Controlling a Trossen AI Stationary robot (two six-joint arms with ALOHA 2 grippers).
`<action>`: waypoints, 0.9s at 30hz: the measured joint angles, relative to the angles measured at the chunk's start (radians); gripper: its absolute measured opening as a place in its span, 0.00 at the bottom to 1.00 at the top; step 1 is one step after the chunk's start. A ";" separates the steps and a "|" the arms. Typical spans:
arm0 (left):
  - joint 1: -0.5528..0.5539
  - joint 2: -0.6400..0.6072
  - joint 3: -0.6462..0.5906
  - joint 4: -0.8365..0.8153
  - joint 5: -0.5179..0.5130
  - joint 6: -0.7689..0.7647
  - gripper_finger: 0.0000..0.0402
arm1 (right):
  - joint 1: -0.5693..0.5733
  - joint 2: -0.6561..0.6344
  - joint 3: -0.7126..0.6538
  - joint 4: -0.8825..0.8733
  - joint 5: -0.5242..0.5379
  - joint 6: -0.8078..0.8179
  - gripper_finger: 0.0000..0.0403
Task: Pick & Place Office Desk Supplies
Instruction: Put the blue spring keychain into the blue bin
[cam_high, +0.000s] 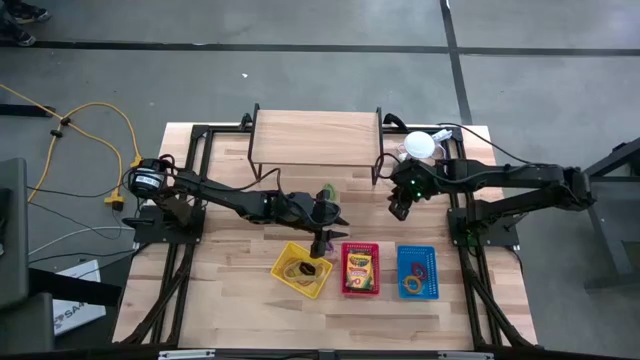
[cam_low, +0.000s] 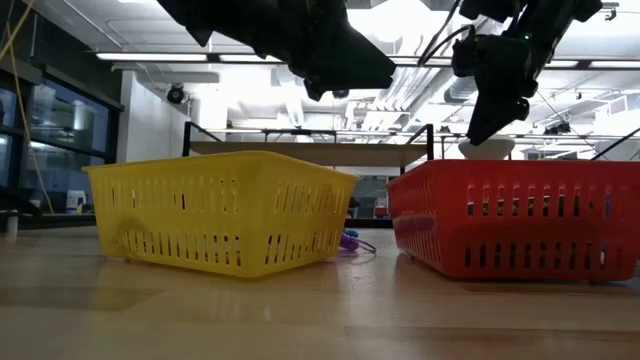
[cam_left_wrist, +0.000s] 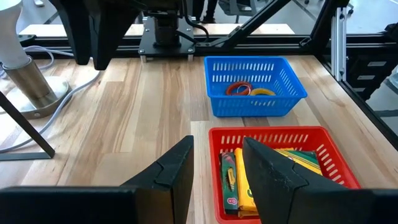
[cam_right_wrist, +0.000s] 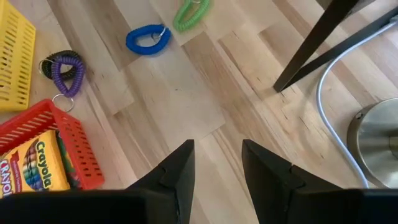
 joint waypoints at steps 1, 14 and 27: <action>0.000 0.000 0.000 0.000 0.000 0.000 0.33 | 0.000 0.000 0.000 0.002 0.000 0.000 0.30; 0.000 0.000 0.000 -0.094 0.000 0.029 0.33 | 0.000 0.000 0.000 0.088 0.000 0.003 0.30; 0.045 0.000 0.000 -0.320 -0.066 0.031 0.33 | 0.001 0.000 0.000 0.196 0.000 0.003 0.30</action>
